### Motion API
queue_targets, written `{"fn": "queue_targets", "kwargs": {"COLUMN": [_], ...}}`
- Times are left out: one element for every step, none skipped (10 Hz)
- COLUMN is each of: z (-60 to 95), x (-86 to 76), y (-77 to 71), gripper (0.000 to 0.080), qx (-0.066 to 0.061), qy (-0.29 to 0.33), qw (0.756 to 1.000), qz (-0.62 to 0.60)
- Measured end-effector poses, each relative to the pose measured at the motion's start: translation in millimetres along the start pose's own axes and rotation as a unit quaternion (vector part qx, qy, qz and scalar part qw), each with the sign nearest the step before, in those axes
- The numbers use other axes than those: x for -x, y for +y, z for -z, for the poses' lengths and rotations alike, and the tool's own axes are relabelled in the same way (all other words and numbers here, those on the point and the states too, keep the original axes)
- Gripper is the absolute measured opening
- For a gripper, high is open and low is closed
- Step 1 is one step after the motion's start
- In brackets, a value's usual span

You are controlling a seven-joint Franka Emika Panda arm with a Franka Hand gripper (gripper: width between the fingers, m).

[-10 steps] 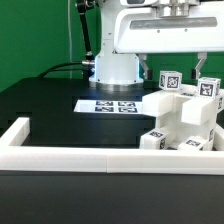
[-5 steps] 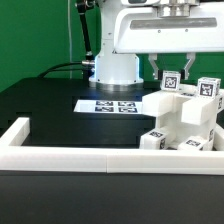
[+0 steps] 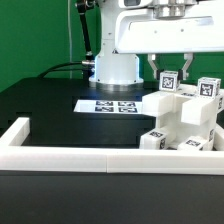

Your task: Assemble chair

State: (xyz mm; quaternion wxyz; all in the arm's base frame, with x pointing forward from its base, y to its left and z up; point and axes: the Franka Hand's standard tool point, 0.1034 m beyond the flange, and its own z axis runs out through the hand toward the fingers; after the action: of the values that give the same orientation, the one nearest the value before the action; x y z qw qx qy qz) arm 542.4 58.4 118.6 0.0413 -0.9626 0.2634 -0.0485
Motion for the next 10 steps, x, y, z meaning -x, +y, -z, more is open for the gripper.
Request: {"fn": "queue_targets", "kwargs": {"z": [-0.2, -0.3, -0.6, -0.7, -0.7, -0.7, -0.8, -0.8, -0.9, -0.9], "x": [0.4, 1.0, 1.7, 1.5, 1.4, 1.4, 1.6, 2.1, 2.3, 2.4], "y": [-0.1, -0.9, -1.8, -1.8, -1.8, -1.6, -1.9, -2.5, -2.9, -2.9], "gripper": [0.0287, 0.0287, 0.0287, 0.0287, 0.0287, 0.0287, 0.0287, 0.0287, 0.0287, 0.0287], "qx": [0.000, 0.000, 0.000, 0.000, 0.000, -0.001, -0.003, -0.004, -0.006, -0.006], "qy": [0.000, 0.000, 0.000, 0.000, -0.001, -0.001, -0.002, -0.003, -0.005, -0.006], "qw": [0.999, 0.996, 0.989, 0.980, 0.969, 0.959, 0.951, 0.937, 0.926, 0.921], "qz": [-0.055, -0.091, -0.151, -0.201, -0.246, -0.283, -0.309, -0.350, -0.377, -0.389]}}
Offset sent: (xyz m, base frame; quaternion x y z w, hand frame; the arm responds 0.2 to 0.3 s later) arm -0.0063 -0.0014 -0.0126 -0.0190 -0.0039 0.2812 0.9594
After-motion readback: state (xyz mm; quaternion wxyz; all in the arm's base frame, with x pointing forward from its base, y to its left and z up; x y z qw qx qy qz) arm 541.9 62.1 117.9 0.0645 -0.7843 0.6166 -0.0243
